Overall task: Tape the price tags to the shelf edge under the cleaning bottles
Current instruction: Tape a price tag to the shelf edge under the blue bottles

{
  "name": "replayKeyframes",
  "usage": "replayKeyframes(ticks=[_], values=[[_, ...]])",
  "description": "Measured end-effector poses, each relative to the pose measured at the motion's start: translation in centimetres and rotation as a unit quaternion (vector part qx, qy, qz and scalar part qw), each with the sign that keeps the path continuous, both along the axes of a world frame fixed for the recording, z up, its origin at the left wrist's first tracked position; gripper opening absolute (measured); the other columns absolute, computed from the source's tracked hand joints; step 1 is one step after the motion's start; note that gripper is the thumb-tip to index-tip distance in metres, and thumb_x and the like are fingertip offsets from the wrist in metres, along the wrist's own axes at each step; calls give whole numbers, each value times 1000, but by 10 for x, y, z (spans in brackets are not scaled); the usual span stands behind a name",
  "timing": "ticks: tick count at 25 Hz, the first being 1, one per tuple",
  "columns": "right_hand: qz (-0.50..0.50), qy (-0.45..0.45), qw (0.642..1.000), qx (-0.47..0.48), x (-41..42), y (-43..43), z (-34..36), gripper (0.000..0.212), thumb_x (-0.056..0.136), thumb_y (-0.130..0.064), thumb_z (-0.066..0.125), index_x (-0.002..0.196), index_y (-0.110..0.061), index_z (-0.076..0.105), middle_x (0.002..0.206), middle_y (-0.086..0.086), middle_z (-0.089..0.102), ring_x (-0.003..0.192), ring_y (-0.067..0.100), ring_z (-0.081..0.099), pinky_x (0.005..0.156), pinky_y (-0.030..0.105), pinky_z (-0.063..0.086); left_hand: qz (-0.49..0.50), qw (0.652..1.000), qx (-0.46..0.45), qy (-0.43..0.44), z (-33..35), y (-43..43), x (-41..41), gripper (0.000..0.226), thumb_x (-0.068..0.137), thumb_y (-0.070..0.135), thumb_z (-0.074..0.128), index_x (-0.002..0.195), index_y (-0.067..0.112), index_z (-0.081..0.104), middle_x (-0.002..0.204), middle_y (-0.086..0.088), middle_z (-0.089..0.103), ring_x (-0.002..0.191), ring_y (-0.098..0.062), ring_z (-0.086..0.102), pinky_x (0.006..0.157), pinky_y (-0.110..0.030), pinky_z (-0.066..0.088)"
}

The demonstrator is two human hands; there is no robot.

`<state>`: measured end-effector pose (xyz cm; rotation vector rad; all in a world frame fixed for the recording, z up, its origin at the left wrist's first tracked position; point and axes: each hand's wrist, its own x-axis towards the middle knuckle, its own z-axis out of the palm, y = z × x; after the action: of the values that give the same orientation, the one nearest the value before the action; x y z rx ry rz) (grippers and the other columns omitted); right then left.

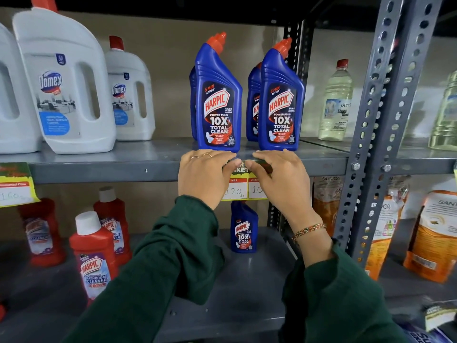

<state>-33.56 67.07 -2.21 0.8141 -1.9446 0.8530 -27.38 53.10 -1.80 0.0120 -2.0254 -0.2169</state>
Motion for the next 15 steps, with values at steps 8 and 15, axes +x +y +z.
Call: replayKeyframes(ticks=[8,15], values=[[43,-13,999,16,-5,13,2,21,90,-18,52,109,-15,62,108,5,70,103,21,58,85,36,48,-45,999,-14,-12,5,-11,10,16,86,17,61,99,11,68,91,-10,74,82,-31,65,78,-41,45],[44,-26,997,63,-3,18,3,31,86,-3,53,116,-11,55,115,13,64,110,28,53,90,46,49,-85,994,3,-66,8,-19,14,24,90,7,53,111,14,62,104,-12,70,96,-33,59,84,-41,47]])
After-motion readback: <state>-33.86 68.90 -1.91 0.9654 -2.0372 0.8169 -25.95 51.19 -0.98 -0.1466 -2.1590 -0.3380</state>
